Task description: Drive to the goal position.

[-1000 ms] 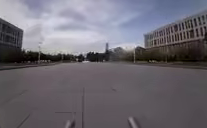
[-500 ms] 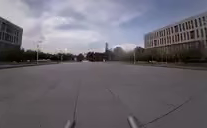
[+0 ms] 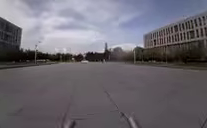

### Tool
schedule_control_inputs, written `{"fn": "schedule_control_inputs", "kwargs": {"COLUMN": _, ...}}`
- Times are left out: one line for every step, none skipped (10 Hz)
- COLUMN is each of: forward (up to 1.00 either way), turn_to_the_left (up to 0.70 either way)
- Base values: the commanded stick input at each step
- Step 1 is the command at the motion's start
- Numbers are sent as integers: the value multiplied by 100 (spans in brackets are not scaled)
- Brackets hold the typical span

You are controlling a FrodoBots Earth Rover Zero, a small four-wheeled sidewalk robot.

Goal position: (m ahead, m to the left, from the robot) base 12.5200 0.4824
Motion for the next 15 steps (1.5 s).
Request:
{"fn": "schedule_control_inputs", "kwargs": {"forward": 100, "turn_to_the_left": 0}}
{"fn": "schedule_control_inputs", "kwargs": {"forward": 100, "turn_to_the_left": 0}}
{"fn": "schedule_control_inputs", "kwargs": {"forward": 100, "turn_to_the_left": 0}}
{"fn": "schedule_control_inputs", "kwargs": {"forward": 100, "turn_to_the_left": 0}}
{"fn": "schedule_control_inputs", "kwargs": {"forward": 100, "turn_to_the_left": 0}}
{"fn": "schedule_control_inputs", "kwargs": {"forward": 100, "turn_to_the_left": 0}}
{"fn": "schedule_control_inputs", "kwargs": {"forward": 100, "turn_to_the_left": 0}}
{"fn": "schedule_control_inputs", "kwargs": {"forward": 100, "turn_to_the_left": 0}}
{"fn": "schedule_control_inputs", "kwargs": {"forward": 100, "turn_to_the_left": 0}}
{"fn": "schedule_control_inputs", "kwargs": {"forward": 100, "turn_to_the_left": 0}}
{"fn": "schedule_control_inputs", "kwargs": {"forward": 100, "turn_to_the_left": 0}}
{"fn": "schedule_control_inputs", "kwargs": {"forward": 100, "turn_to_the_left": 0}}
{"fn": "schedule_control_inputs", "kwargs": {"forward": 100, "turn_to_the_left": 0}}
{"fn": "schedule_control_inputs", "kwargs": {"forward": 100, "turn_to_the_left": 0}}
{"fn": "schedule_control_inputs", "kwargs": {"forward": 100, "turn_to_the_left": 0}}
